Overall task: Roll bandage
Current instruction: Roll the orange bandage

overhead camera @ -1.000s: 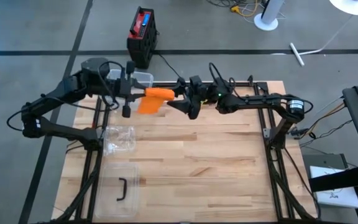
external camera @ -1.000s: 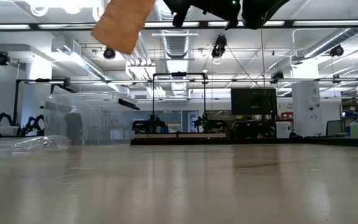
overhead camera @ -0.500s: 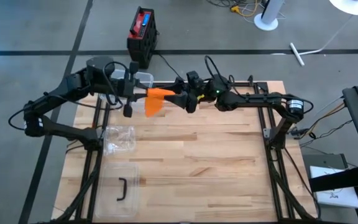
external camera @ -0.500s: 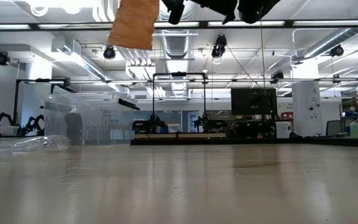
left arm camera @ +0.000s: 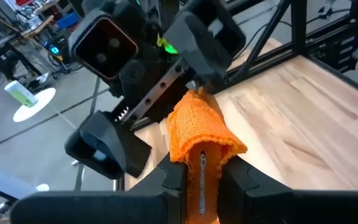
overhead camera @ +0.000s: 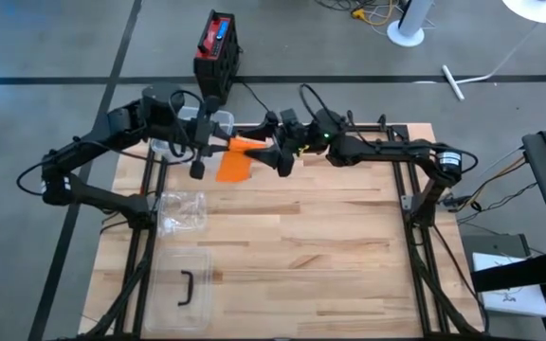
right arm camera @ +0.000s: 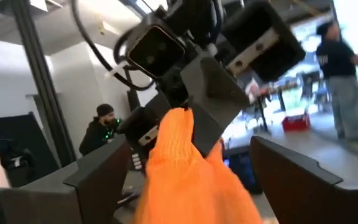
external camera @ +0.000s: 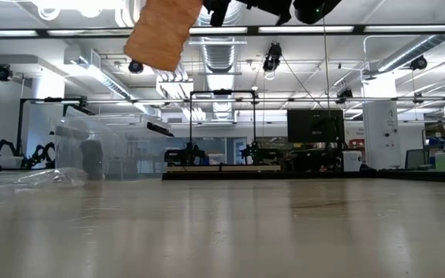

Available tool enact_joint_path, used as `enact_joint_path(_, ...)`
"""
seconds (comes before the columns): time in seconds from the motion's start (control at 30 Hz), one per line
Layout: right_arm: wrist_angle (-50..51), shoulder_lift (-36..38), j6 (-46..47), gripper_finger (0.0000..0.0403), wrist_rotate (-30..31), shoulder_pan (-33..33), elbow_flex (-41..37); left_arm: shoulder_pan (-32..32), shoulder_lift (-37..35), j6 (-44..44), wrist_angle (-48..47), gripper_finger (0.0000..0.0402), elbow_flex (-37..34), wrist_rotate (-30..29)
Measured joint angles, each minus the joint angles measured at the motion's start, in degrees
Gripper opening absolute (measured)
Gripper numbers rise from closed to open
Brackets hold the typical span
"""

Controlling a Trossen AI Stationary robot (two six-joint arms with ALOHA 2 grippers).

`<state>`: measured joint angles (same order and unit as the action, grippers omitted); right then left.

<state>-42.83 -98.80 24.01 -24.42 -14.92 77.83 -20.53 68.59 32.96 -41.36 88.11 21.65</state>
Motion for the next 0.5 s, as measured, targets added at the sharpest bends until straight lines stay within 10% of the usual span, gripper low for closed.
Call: enact_joint_path(0.5, 6.1, -0.7, 8.2, 0.0300, -1.7, 0.3, 2.1, -0.3, -0.3, 4.3, -0.2, 0.0036, 0.0, -2.2)
